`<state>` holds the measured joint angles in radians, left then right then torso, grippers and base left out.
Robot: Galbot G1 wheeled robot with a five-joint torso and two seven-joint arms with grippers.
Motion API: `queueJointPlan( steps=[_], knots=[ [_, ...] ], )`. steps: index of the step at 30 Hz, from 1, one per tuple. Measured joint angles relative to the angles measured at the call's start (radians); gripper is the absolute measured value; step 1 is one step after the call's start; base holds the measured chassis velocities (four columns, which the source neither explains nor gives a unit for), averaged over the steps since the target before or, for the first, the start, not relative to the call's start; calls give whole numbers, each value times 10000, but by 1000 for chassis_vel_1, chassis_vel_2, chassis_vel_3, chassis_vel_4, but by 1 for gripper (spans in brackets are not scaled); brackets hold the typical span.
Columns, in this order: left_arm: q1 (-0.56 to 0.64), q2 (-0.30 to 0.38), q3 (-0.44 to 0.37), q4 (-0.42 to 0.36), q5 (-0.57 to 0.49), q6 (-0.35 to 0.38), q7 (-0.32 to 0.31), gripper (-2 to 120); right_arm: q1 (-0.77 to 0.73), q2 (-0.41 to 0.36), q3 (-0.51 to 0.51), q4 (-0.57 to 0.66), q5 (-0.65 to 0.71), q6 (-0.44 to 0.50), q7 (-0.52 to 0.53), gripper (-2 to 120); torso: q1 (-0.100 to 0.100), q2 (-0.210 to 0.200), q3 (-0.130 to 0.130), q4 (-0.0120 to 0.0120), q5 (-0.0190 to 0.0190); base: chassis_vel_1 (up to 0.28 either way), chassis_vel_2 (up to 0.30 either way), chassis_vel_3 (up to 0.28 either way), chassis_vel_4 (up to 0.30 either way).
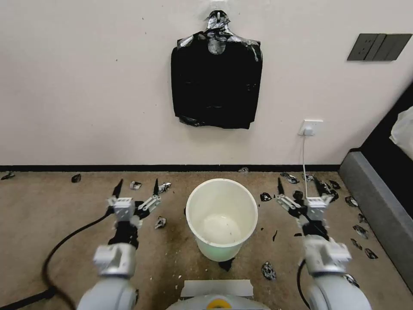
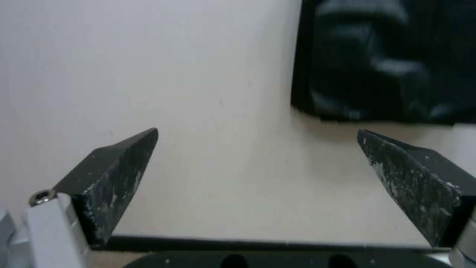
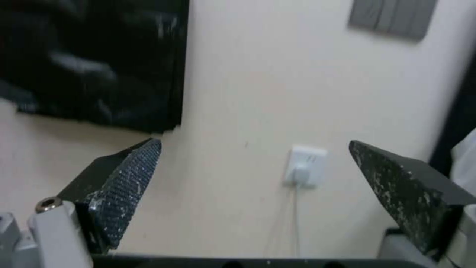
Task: Place a trash bag onto the trash bin.
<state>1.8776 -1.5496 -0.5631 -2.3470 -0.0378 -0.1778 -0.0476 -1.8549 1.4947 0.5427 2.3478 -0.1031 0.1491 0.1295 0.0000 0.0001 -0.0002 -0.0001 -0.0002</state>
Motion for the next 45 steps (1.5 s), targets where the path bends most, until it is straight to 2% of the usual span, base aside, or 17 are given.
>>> queueJointPlan(
  steps=[1, 2, 3, 4, 12, 19, 23, 24, 27, 29, 32, 34, 37, 38, 42, 45],
  knots=[
    [366, -39, -1, -377, -34, -189, -29, 100, -258, 30, -170, 114, 52, 135, 149, 100, 0, 0, 0, 2, -3, 0, 0, 0, 0],
    [366, -39, -1, -377, -34, -189, -29, 100, -258, 30, -170, 114, 52, 135, 149, 100, 0, 0, 0, 2, -3, 0, 0, 0, 0],
    [516, -21, 4, -530, -39, -260, -5, 100, -394, 55, -310, 49, 128, 158, 210, 100, 0, -1, 0, -1, 14, 0, 0, 0, 0],
    [574, 3, 34, -593, -43, -282, 38, 100, -426, 64, -395, 6, 177, 179, 238, 100, 0, 0, 0, 2, 4, 0, 0, 0, 0],
    [552, 58, 55, -516, -44, -289, 147, 100, -383, 2, -582, -212, 544, 171, 224, 100, 0, 0, 1, 0, 1, 0, 0, 0, 0],
    [535, 239, 6, -302, -110, -289, 229, 100, 500, -600, -931, -462, 2243, -87, -224, 100, 0, 0, 1, -1, 2, 0, 0, 0, 0],
    [608, 301, -72, -225, -133, -293, 280, 100, 2262, -1499, -1327, -971, 4708, -606, -591, 100, 0, -1, 2, 0, 2, 0, 0, 0, 0],
    [608, 301, -72, -225, -133, -293, 280, 100, 2262, -1499, -1327, -971, 4708, -606, -591, 100, 0, -1, 2, 0, 2, 0, 0, 0, 0],
    [674, 184, -125, -194, -114, -352, 301, 100, 3904, -2243, -1676, -1380, 6715, -1195, -717, 100, 0, -1, 2, 0, 4, 0, 0, 0, 0],
    [689, 141, -155, -191, -106, -385, 309, 100, 4429, -2448, -1827, -1532, 7135, -1351, -751, 100, 0, -1, 3, 2, 3, 0, 0, 0, 0],
    [707, 25, -241, -170, -89, -470, 329, 100, 6021, -2861, -2359, -2110, 8316, -1831, -807, 100, 0, -1, 3, 1, 3, 0, 0, 0, 0],
    [712, 5, -259, -162, -87, -480, 334, 100, 6493, -2900, -2513, -2297, 8612, -1962, -803, 100, 0, -1, 3, -1, 3, 0, 0, 0, 0],
    [763, -42, -347, -144, -61, -514, 356, 100, 8496, -2861, -3056, -3202, 9580, -2358, -626, 100, 1, -1, 4, 2, 1, 0, 0, 0, 0],
    [763, -42, -347, -144, -61, -514, 356, 100, 8496, -2861, -3056, -3202, 9580, -2358, -626, 100, 1, -1, 4, 2, 1, 0, 0, 0, 0],
    [866, -102, -468, -157, -32, -574, 365, 100, 10357, -2575, -3522, -4160, 10669, -2514, -494, 100, 1, -1, 4, 2, 0, 0, 0, 0, 0],
    [886, -108, -509, -171, -30, -583, 366, 100, 10753, -2440, -3601, -4405, 11033, -2522, -439, 100, 1, -1, 4, 1, 1, 0, 0, 0, 0]
  ],
)
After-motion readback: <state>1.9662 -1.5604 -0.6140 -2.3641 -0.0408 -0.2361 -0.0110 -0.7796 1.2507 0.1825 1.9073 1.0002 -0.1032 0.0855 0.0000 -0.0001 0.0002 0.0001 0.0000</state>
